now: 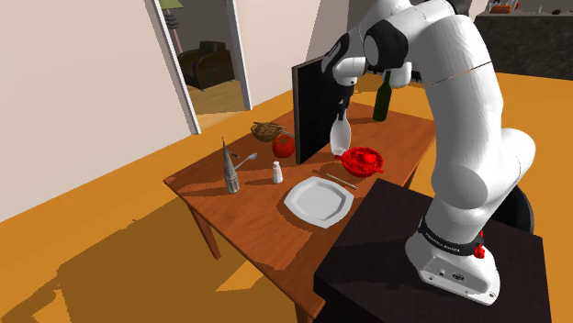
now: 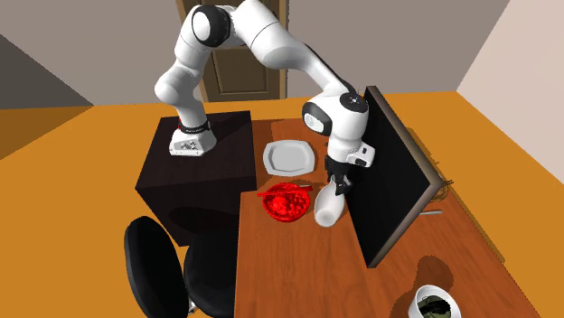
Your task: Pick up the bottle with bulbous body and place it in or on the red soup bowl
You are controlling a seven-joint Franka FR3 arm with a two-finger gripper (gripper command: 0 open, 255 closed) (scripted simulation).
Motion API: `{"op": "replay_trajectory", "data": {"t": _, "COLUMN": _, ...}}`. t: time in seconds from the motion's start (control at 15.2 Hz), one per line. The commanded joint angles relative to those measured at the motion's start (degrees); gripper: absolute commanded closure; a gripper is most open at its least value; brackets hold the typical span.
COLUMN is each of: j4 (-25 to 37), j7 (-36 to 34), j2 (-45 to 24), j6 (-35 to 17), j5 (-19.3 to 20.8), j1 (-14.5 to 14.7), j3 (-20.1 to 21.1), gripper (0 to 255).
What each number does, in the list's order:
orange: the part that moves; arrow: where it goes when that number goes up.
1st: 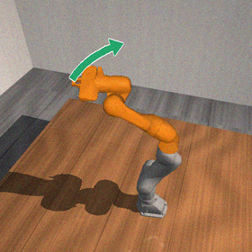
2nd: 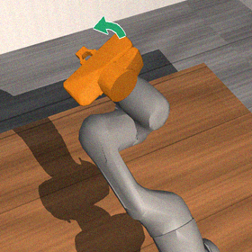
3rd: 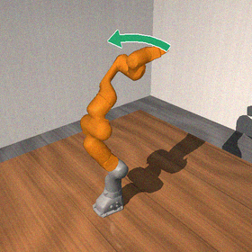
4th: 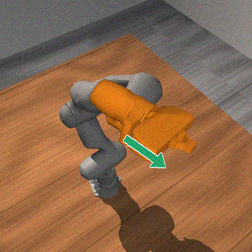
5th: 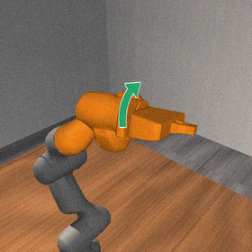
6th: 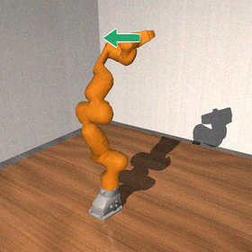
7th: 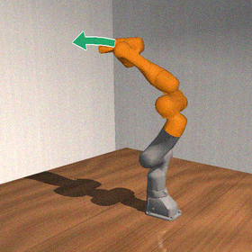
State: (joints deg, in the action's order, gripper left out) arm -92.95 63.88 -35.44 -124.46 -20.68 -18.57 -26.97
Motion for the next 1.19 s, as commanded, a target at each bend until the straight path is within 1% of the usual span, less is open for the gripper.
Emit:
{"op": "replay_trajectory", "data": {"t": 0.0, "j4": 0.41, "j7": -0.26, "j2": 0.82, "j6": 1.15, "j5": 0.46, "j1": 0.14, "j3": -0.33, "gripper": 255}}
{"op": "replay_trajectory", "data": {"t": 1.12, "j4": 5.64, "j7": -2.52, "j2": 6.18, "j6": 11.20, "j5": 3.71, "j1": 0.93, "j3": -2.32, "gripper": 255}}
